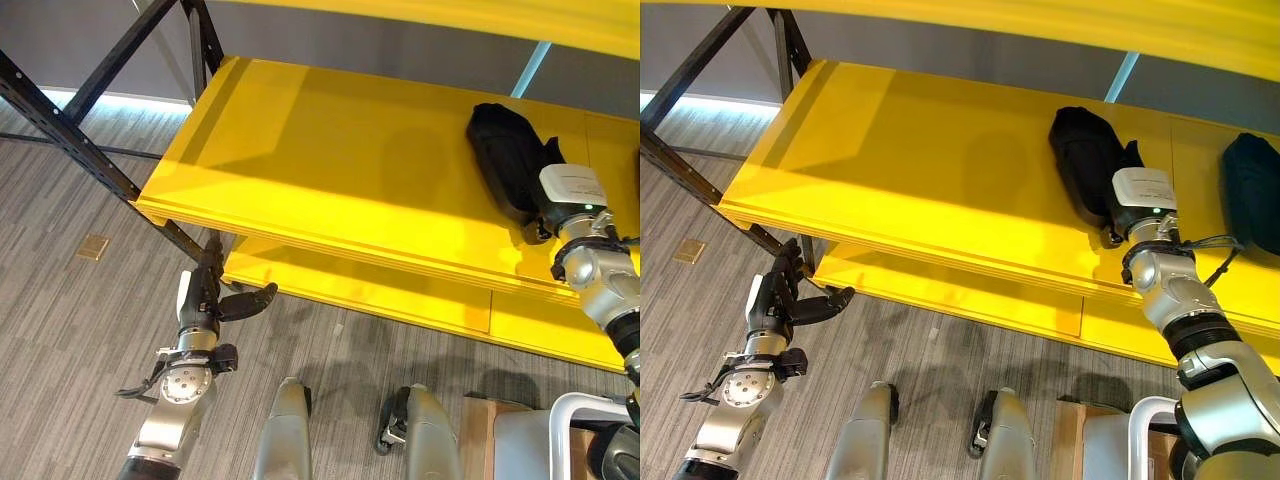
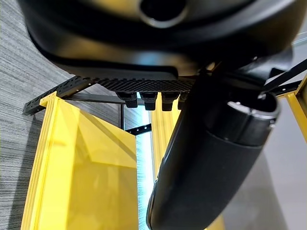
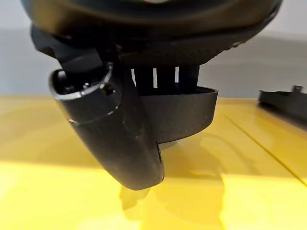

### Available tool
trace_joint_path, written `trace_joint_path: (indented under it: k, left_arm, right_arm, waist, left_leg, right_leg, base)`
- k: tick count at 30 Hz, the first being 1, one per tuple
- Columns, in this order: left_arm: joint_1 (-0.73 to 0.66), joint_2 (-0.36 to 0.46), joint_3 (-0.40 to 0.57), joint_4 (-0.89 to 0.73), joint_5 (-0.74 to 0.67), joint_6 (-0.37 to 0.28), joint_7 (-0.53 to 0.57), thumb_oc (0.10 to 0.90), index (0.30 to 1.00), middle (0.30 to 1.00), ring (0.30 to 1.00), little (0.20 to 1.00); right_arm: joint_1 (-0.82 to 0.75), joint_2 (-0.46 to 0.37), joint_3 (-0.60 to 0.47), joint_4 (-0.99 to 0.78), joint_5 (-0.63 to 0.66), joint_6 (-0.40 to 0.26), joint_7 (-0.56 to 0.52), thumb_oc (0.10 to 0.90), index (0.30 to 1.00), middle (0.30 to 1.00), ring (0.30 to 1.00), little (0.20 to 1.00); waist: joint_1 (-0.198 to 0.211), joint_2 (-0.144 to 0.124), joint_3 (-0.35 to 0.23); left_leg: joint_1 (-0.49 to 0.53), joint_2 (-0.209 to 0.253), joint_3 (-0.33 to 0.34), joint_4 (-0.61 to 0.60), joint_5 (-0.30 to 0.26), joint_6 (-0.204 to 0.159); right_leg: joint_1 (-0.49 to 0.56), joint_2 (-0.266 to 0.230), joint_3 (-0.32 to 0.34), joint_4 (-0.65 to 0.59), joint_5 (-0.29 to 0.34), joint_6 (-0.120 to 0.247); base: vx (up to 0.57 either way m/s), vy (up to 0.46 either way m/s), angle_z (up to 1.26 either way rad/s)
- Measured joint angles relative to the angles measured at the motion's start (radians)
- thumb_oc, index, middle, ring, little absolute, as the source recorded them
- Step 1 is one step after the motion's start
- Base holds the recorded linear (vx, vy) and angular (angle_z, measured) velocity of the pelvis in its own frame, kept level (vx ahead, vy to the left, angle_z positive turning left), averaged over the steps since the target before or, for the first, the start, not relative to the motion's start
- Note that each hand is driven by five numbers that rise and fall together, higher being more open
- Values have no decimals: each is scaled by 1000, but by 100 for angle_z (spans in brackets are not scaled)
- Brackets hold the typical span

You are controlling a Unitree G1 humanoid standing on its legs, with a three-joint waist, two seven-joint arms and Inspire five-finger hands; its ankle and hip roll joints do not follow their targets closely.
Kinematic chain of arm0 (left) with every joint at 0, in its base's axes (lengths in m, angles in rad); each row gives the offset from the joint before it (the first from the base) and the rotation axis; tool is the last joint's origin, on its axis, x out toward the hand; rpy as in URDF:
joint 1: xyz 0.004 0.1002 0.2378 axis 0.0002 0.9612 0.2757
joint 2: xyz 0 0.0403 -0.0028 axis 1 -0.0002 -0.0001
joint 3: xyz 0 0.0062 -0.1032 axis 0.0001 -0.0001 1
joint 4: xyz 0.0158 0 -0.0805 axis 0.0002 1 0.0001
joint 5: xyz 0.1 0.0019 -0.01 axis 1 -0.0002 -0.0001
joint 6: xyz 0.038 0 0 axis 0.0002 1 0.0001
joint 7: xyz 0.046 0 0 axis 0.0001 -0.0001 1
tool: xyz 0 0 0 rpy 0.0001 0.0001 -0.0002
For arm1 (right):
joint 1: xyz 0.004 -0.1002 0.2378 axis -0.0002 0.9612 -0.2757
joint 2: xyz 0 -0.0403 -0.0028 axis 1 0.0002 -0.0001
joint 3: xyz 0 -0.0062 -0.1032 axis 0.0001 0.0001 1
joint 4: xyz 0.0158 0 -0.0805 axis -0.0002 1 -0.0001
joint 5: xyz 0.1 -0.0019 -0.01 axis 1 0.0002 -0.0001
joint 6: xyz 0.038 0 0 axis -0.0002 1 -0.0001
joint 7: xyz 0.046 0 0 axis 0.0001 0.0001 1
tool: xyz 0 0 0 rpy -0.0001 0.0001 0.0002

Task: Move parts from the plastic box to the shelf.

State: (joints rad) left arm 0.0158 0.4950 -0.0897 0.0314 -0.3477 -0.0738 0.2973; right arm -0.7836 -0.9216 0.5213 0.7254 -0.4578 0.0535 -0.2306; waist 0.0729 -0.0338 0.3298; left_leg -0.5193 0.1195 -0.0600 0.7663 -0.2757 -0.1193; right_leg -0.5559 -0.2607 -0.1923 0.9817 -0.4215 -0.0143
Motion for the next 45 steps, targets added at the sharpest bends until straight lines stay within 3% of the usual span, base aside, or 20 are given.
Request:
trace_joint_path:
  k: [9, 27, 45]
  left_arm:
    - [0, 0, 0, 0, 0, -2, -3, 900, 1000, 1000, 1000, 1000]
    - [-3, 0, 0, 0, 0, -15, -2, 900, 1000, 1000, 1000, 1000]
    - [-2, -1, 0, 0, -2, -15, 2, 900, 1000, 1000, 1000, 1000]
  right_arm:
    - [0, -1, -5, 27, 13, -4, -24, 400, 300, 300, 300, 300]
    - [10, 3, -43, 21, 59, 1, -31, 400, 300, 300, 300, 300]
    - [-3, 41, -42, 14, 110, 39, -34, 400, 300, 300, 300, 300]
  waist:
    - [-16, 17, 1]
    - [-14, 21, 1]
    - [11, 20, 1]
  left_leg:
    - [-2, 0, 9, 12, -6, 3]
    - [-23, 1, 14, 35, -16, 8]
    - [-35, 1, 1, 50, -16, 7]
  right_leg:
    - [-5, 2, 13, 0, 5, 8]
    - [-22, 3, 21, 7, 9, 12]
    - [-22, 4, 12, 16, 9, 11]
  base:
    - [-3, 5, -2]
    - [0, 3, -1]
    - [0, -1, 0]
